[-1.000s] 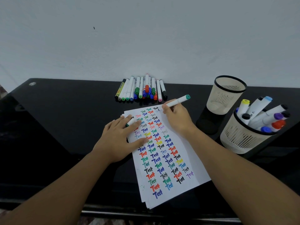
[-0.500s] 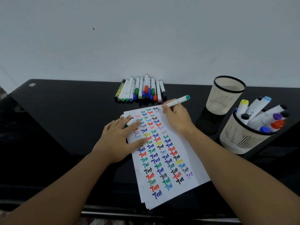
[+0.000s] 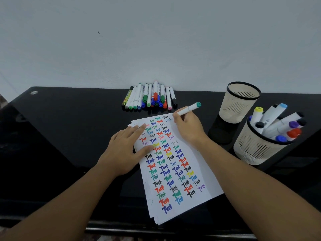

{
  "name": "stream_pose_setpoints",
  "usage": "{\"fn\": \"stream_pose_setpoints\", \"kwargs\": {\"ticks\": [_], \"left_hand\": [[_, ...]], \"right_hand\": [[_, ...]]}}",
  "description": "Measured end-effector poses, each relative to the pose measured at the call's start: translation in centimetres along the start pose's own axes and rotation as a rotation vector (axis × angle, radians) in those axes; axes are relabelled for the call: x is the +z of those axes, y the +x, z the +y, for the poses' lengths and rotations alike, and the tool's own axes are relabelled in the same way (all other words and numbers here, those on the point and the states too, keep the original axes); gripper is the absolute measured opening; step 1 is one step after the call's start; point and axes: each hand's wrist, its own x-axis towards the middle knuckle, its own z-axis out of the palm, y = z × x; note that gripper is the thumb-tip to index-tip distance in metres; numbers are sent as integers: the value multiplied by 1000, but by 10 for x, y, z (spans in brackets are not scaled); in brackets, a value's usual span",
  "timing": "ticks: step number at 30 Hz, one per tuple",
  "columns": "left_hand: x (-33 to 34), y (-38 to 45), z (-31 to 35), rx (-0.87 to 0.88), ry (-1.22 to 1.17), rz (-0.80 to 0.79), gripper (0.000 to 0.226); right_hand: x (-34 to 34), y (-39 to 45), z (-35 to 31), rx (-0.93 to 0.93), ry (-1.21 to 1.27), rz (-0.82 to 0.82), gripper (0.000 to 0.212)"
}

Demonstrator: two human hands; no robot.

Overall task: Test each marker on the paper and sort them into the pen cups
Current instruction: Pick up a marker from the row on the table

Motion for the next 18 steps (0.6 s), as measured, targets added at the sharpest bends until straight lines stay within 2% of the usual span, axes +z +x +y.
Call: {"fn": "stream_pose_setpoints", "kwargs": {"ticks": [5,11,18], "left_hand": [[1,1,-2,-8,11,-4,95],[0,2,1,-6,17,6,98],[-1,1,2,-13,12,8,92]], "right_hand": [[-2,0,2,18,170,48,12],[0,0,2,4,152,42,10],[3,1,2,14,70,-59,8]]}}
